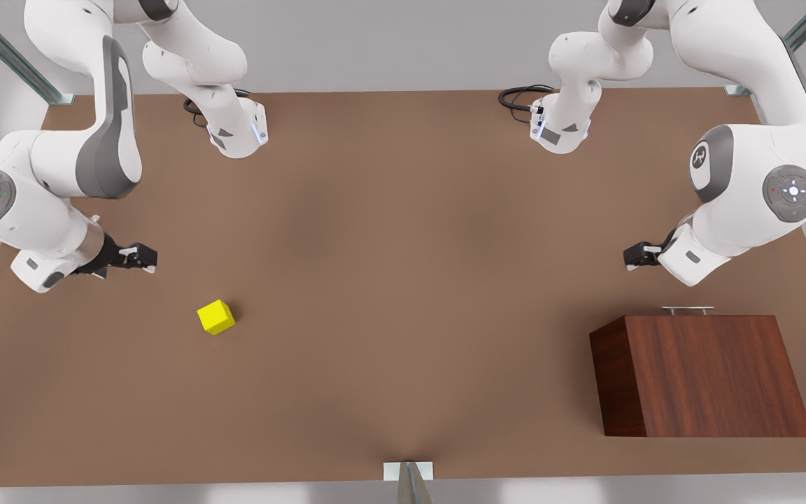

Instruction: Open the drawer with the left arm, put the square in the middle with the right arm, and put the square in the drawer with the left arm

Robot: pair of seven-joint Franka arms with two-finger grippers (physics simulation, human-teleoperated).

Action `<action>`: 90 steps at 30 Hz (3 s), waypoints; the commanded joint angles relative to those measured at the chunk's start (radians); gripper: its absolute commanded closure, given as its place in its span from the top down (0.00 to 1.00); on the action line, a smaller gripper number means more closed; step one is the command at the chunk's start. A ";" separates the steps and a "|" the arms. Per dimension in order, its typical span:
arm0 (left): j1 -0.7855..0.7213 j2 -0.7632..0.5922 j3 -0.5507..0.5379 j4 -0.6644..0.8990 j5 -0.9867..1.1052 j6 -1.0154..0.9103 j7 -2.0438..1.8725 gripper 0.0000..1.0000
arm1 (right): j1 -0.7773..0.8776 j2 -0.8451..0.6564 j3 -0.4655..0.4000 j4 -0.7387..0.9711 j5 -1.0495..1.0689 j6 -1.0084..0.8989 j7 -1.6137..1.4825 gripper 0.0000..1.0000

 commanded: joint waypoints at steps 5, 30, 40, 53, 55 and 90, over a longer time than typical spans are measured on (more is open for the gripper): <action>0.005 -0.061 0.011 -0.113 0.004 0.115 -0.482 1.00 | 0.020 -0.003 -0.023 -0.126 0.021 0.116 -0.121 1.00; 0.018 -0.170 0.193 -0.842 -0.142 1.026 -1.057 1.00 | 0.068 0.284 -0.057 -0.432 0.124 0.698 -0.687 1.00; 0.045 -0.103 0.222 -0.836 -0.155 1.102 -1.048 1.00 | 0.069 0.305 -0.061 -0.468 0.127 0.773 -0.563 1.00; 0.091 -0.025 0.222 -0.827 -0.155 1.203 -1.045 1.00 | 0.078 0.364 -0.061 -0.472 0.124 0.876 -0.565 0.90; 0.097 -0.014 0.224 -0.825 -0.157 1.221 -1.045 1.00 | 0.078 0.364 -0.061 -0.465 0.126 0.876 -0.563 0.90; 0.104 -0.137 0.290 -0.971 -0.168 1.103 -1.057 1.00 | 0.879 0.757 -0.008 0.322 0.046 0.750 -0.072 0.70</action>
